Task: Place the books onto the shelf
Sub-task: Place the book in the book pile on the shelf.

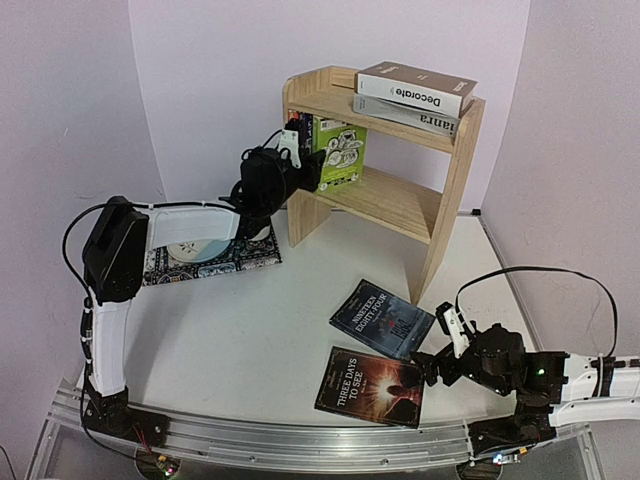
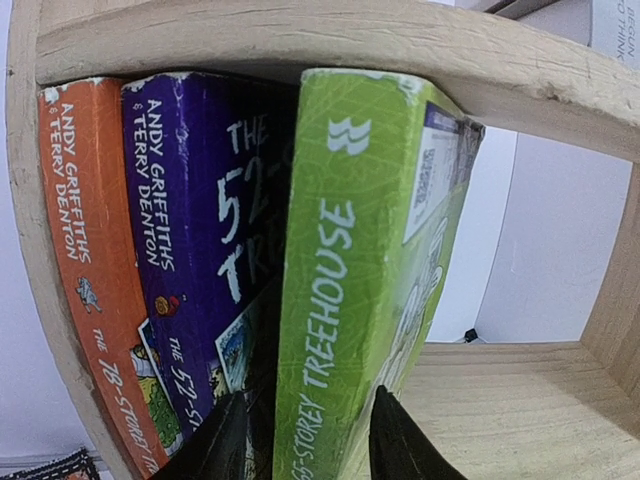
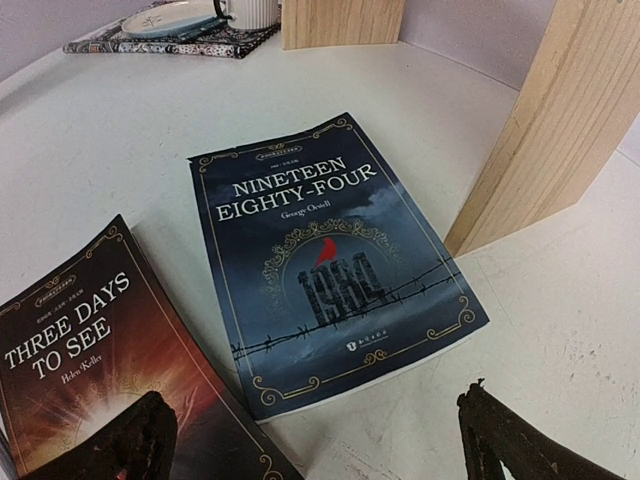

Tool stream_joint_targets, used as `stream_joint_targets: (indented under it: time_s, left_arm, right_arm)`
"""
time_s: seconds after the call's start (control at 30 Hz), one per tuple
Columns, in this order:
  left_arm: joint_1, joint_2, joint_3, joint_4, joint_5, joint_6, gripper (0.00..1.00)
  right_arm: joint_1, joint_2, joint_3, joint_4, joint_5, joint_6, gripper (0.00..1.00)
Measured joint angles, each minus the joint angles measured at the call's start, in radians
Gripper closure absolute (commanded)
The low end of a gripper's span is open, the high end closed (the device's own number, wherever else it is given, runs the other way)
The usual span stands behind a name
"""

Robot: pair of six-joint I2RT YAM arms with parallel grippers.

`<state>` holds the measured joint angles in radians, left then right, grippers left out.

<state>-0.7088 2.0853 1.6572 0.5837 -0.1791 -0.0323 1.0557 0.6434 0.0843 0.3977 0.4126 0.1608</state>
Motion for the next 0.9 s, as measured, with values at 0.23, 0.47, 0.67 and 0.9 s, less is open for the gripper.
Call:
stream_joint_targets:
  time_s: [0.23, 0.47, 0.67, 0.9]
  left_arm:
    - [0.004, -0.042, -0.056, 0.001, -0.012, -0.014, 0.54]
    - [0.021, -0.127, -0.163, 0.001, -0.026, -0.040, 0.53]
    - [0.021, -0.208, -0.258, 0.002, -0.038, -0.050, 0.53]
    - [0.021, -0.287, -0.344, 0.001, -0.055, -0.055, 0.54]
  right_arm:
    - [0.000, 0.000, 0.000, 0.000, 0.000, 0.000, 0.02]
    - [0.000, 0.000, 0.000, 0.000, 0.000, 0.000, 0.02]
    - [0.000, 0.002, 0.000, 0.000, -0.001, 0.000, 0.02]
    - [-0.002, 0.010, 0.000, 0.000, -0.001, 0.000, 0.02]
